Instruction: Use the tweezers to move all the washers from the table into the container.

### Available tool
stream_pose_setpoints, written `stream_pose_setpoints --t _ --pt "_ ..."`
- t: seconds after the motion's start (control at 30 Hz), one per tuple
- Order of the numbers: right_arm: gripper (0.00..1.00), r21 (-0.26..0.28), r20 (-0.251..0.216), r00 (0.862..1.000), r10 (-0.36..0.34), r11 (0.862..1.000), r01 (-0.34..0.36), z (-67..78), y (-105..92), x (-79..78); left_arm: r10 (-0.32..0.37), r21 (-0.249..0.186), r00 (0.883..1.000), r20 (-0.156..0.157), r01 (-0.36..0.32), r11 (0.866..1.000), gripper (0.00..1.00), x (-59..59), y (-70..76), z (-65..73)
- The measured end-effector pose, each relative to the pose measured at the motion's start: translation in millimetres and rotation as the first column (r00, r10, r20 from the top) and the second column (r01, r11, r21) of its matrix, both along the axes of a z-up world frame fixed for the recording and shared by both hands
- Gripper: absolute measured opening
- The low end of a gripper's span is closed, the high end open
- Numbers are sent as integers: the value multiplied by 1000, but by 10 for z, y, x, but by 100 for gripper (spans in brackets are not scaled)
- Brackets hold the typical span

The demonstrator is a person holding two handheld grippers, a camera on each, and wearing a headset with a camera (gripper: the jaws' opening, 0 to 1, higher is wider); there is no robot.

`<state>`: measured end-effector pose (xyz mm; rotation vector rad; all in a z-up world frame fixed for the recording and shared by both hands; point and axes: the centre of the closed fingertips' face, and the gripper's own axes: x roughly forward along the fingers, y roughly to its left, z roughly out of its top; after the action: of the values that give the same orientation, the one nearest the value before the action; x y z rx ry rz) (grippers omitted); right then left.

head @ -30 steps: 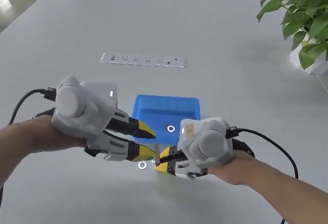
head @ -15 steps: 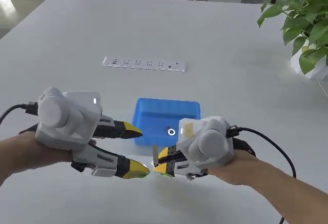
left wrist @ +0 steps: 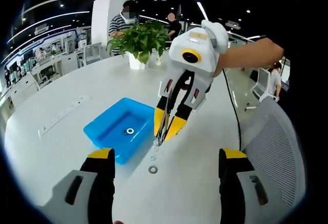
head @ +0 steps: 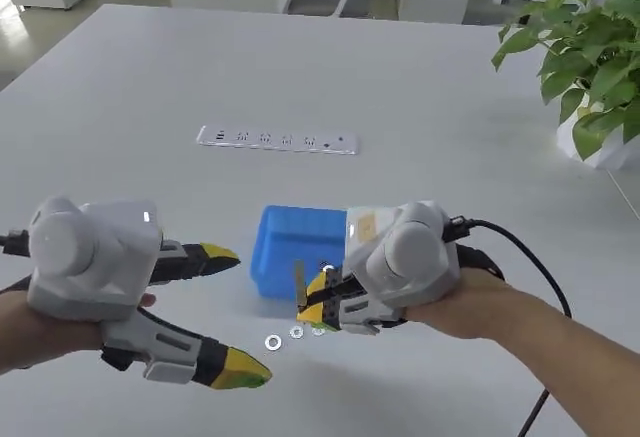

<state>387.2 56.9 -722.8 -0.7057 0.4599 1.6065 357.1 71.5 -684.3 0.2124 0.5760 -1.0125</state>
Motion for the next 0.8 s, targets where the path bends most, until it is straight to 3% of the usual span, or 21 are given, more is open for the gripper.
stream_pose_setpoints --t 0.27,0.8 --pt "7 15 6 1000 -5 1000 5 176 4 161 29 5 999 -12 -29 1000 99 -32 46 11" --pt "7 45 42 999 -6 999 5 361 110 506 55 6 998 2 -56 998 99 8 98 71"
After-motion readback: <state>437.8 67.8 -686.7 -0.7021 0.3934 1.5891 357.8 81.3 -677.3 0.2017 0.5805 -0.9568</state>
